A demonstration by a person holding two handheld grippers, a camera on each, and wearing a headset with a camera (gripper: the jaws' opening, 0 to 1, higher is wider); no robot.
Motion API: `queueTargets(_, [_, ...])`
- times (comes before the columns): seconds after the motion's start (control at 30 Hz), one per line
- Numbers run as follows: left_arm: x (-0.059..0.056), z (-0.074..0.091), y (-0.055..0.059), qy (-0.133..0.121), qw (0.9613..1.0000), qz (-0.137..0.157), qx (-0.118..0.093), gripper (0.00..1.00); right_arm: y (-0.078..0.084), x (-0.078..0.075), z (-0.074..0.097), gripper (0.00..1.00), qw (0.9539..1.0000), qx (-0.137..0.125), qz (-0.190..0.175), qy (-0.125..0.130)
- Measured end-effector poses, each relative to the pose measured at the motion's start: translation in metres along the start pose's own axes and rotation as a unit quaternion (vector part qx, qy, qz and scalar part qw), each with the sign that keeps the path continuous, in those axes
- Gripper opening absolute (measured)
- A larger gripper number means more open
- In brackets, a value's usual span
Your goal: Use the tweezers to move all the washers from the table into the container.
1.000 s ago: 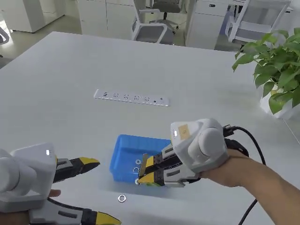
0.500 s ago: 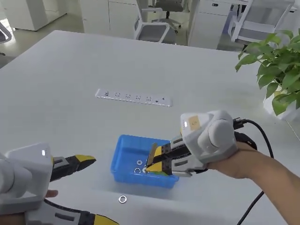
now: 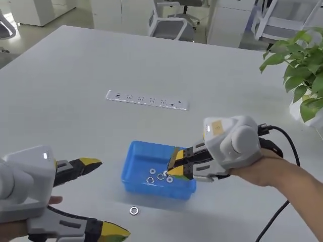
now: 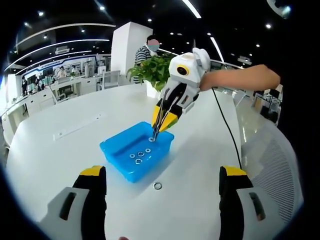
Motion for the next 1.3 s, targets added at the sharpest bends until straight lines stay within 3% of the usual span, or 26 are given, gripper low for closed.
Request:
queueTargets(0.6, [0.006,-0.004,0.002,-0.004,0.9999,0.010,0.005,0.99,0.026,-0.019,-0.011,0.08,0.9998,0.005,-0.012,0.017])
queueTargets(1.3, [0.015,-0.017,-0.009,0.001,0.9999,0.011,0.005,0.97,0.044,-0.032,-0.030,0.08,0.9994,0.021,-0.020,0.020])
Point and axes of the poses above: the centre of the closed fingertips' face, and the gripper's own axes: z roughly backward along the fingers, x roughly to its left, y roughly out of its underside, the point moved 5 cm from there along z, roughly backward along the fingers, and after that the axes turned 6 degrees about -y, right-handed, at the moved point
